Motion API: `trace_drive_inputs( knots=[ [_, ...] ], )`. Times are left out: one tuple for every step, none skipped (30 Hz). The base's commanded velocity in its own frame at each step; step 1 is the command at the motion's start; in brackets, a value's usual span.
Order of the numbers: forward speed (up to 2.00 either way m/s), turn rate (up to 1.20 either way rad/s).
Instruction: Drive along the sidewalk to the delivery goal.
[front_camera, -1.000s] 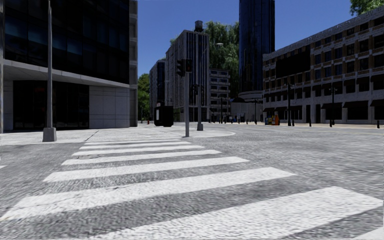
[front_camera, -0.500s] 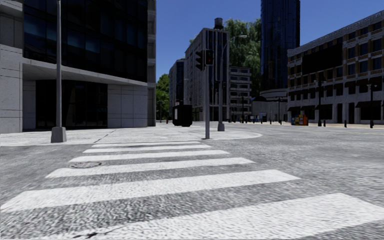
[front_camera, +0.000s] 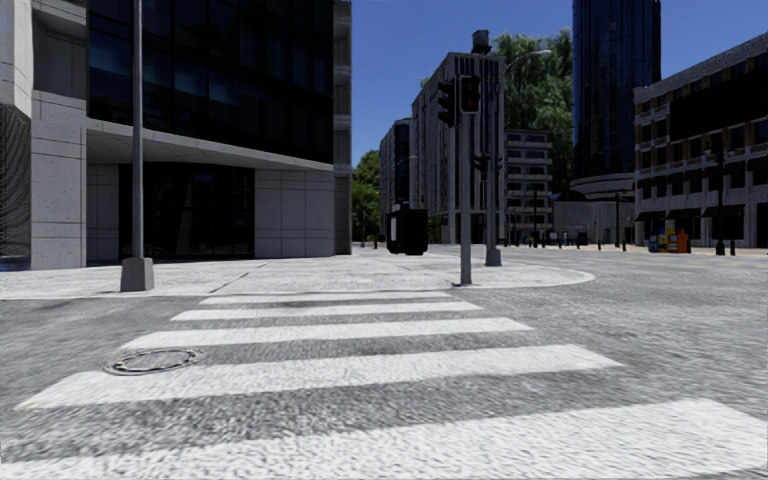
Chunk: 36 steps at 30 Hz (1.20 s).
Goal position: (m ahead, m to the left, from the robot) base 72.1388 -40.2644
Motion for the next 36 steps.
trace_drive_inputs(
  knots=[
    [2.0,0.4],
    [2.0,0.4],
    [2.0,0.4],
    [2.0,0.4],
    [2.0,0.4],
    [2.0,0.4],
    [2.0,0.4],
    [2.0,0.4],
    [2.0,0.4],
    [2.0,0.4],
    [2.0,0.4],
    [2.0,0.4],
    [2.0,0.4],
    [2.0,0.4],
    [2.0,0.4],
    [2.0,0.39],
    [2.0,0.3],
    [2.0,0.0],
    [2.0,0.0],
    [2.0,0.0],
    [2.0,0.0],
    [2.0,0.0],
    [2.0,0.0],
    [2.0,0.0],
    [2.0,0.0],
    [2.0,0.0],
    [2.0,0.0],
    [2.0,0.0],
    [2.0,0.0],
    [2.0,0.0],
    [2.0,0.0],
    [2.0,0.0],
    [2.0,0.0],
    [2.0,0.0],
    [2.0,0.0],
    [2.0,0.0]
  ],
)
